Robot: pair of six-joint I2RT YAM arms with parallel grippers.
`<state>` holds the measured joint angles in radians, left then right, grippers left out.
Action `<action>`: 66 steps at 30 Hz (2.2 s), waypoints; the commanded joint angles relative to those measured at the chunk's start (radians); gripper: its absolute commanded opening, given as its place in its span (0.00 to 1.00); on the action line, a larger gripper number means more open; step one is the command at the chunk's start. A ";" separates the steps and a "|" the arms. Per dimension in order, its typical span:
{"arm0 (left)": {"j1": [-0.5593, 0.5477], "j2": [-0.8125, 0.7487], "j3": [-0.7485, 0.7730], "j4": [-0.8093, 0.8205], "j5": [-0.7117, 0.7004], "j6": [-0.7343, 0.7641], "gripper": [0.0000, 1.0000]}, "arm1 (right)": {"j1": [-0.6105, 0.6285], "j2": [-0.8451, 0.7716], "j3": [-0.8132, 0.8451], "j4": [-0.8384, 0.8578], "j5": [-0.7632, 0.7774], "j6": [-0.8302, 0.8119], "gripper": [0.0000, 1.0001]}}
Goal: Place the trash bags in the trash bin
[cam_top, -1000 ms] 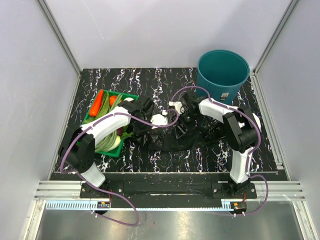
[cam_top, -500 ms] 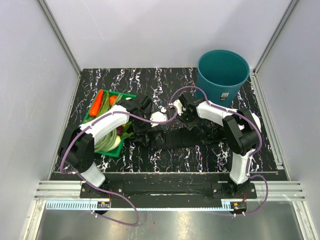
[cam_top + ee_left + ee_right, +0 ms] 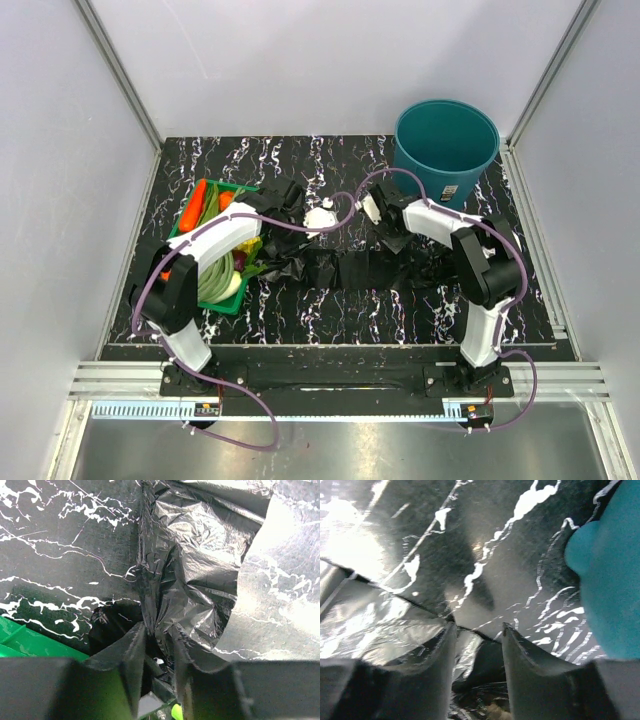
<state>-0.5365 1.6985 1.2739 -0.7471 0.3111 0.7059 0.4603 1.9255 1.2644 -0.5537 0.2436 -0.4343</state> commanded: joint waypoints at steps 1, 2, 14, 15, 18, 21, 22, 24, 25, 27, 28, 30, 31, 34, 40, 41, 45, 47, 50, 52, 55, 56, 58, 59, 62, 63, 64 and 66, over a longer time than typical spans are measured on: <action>0.016 -0.007 0.025 0.083 0.013 -0.032 0.38 | -0.024 -0.097 0.004 -0.072 -0.220 0.009 0.56; 0.026 -0.011 0.018 0.097 0.017 -0.043 0.63 | -0.034 -0.112 0.018 -0.092 -0.310 0.015 0.63; 0.090 -0.100 0.025 0.011 0.192 -0.028 0.99 | -0.045 -0.089 0.179 -0.241 -0.843 -0.026 0.78; 0.090 -0.108 0.025 -0.004 0.207 -0.020 0.99 | -0.045 -0.079 0.194 -0.258 -0.886 -0.033 0.79; 0.087 -0.152 0.018 -0.037 0.235 -0.008 0.99 | -0.041 -0.068 0.207 -0.262 -0.999 -0.035 0.81; 0.086 -0.181 0.051 -0.092 0.221 -0.006 0.99 | -0.002 -0.043 0.208 -0.276 -1.011 -0.058 0.81; 0.083 -0.192 0.062 -0.103 0.208 -0.009 0.99 | 0.018 -0.033 0.205 -0.281 -0.989 -0.067 0.81; 0.070 -0.217 0.084 -0.133 0.188 -0.008 0.99 | 0.070 -0.014 0.191 -0.278 -0.926 -0.086 0.80; 0.061 -0.224 0.094 -0.155 0.180 -0.005 0.99 | 0.092 -0.010 0.185 -0.275 -0.897 -0.092 0.80; 0.032 -0.249 0.107 -0.213 0.160 0.010 0.99 | 0.126 -0.010 0.162 -0.252 -0.848 -0.084 0.79; 0.011 -0.258 0.107 -0.237 0.145 0.021 0.99 | 0.141 -0.010 0.155 -0.239 -0.828 -0.081 0.79; -0.032 -0.276 0.093 -0.282 0.106 0.041 0.99 | 0.162 -0.011 0.141 -0.221 -0.791 -0.077 0.79; -0.051 -0.290 0.079 -0.296 0.097 0.044 0.99 | 0.176 -0.010 0.133 -0.210 -0.771 -0.073 0.79; -0.074 -0.329 0.026 -0.299 0.089 0.032 0.99 | 0.215 -0.005 0.110 -0.183 -0.718 -0.067 0.79; -0.076 -0.430 -0.074 -0.245 0.053 -0.020 0.99 | 0.281 0.003 0.050 -0.049 -0.552 -0.012 0.80; -0.076 -0.447 -0.088 -0.235 0.049 -0.032 0.99 | 0.287 0.004 0.049 -0.034 -0.540 -0.009 0.80; -0.076 -0.497 -0.149 -0.193 0.023 -0.054 0.99 | 0.308 -0.005 0.041 0.011 -0.526 -0.018 0.82; -0.076 -0.513 -0.175 -0.179 0.013 -0.057 0.99 | 0.325 0.004 0.050 0.014 -0.504 -0.033 0.97; -0.076 -0.527 -0.199 -0.156 0.002 -0.060 0.99 | 0.348 0.027 0.064 0.026 -0.475 -0.043 0.97; -0.076 -0.530 -0.211 -0.153 -0.003 -0.059 0.99 | 0.362 0.041 0.073 0.035 -0.465 -0.049 0.97; -0.076 -0.533 -0.217 -0.153 -0.003 -0.051 0.99 | 0.377 0.059 0.085 0.038 -0.448 -0.063 0.97; -0.076 -0.534 -0.219 -0.155 -0.004 -0.048 0.99 | 0.382 0.067 0.084 0.041 -0.442 -0.066 0.95; -0.076 -0.531 -0.223 -0.158 0.002 -0.040 0.99 | 0.385 0.081 0.082 0.046 -0.434 -0.067 0.91; -0.076 -0.533 -0.225 -0.158 0.003 -0.039 0.99 | 0.386 0.089 0.082 0.046 -0.429 -0.069 0.86; -0.077 -0.527 -0.225 -0.167 0.008 -0.026 0.99 | 0.388 0.105 0.075 0.047 -0.412 -0.070 0.69; -0.079 -0.522 -0.223 -0.169 0.009 -0.022 0.99 | 0.388 0.109 0.070 0.049 -0.397 -0.073 0.62; -0.080 -0.522 -0.220 -0.173 0.010 -0.020 0.99 | 0.388 0.113 0.064 0.048 -0.377 -0.076 0.55; -0.083 -0.519 -0.214 -0.182 0.010 -0.014 0.99 | 0.388 0.116 0.046 0.052 -0.345 -0.086 0.40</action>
<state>-0.6144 1.1927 1.0523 -0.9409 0.3233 0.6685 0.8383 1.9820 1.3422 -0.4999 -0.1913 -0.4953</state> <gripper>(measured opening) 0.988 0.516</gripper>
